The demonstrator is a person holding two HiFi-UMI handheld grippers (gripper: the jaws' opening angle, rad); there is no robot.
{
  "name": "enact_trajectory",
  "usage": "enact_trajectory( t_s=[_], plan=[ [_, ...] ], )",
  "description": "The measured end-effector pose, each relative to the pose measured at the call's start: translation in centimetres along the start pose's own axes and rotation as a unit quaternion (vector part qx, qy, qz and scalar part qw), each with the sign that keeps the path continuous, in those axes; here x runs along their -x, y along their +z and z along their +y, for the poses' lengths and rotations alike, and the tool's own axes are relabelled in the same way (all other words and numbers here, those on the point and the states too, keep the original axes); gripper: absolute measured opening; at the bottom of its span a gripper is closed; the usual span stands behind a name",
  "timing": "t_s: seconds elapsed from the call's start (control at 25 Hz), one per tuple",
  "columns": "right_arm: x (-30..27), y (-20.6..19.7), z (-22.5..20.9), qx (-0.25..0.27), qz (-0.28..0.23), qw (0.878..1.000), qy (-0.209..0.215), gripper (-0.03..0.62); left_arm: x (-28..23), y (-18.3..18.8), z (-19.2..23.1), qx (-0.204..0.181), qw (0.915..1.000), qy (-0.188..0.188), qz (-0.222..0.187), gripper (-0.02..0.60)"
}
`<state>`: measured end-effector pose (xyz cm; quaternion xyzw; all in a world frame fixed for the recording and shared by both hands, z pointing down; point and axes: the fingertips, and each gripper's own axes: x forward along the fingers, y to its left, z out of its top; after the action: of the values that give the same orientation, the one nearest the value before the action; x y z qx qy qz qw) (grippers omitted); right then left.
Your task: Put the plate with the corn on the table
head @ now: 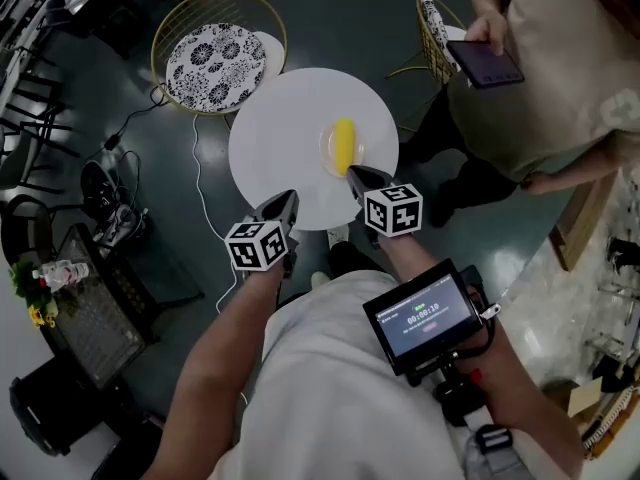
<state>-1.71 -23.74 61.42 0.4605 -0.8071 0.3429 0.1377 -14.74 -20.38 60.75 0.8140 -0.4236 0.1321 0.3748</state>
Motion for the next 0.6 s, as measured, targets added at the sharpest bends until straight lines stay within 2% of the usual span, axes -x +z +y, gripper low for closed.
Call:
enact_trajectory(
  t_s=[0.36,0.6],
  plan=[
    [6.5,-0.1,6.2,0.026,-0.029,0.998,0.056,0.008,6.9,-0.5,-5.0,-0.058,0.9968,-0.034,-0.044,0.006],
    [9.2,-0.7,9.7,0.038,-0.044,0.995,0.082,0.008,11.0,-1.4,-6.5,-0.074,0.9938,-0.054,-0.063,0.006]
  ],
)
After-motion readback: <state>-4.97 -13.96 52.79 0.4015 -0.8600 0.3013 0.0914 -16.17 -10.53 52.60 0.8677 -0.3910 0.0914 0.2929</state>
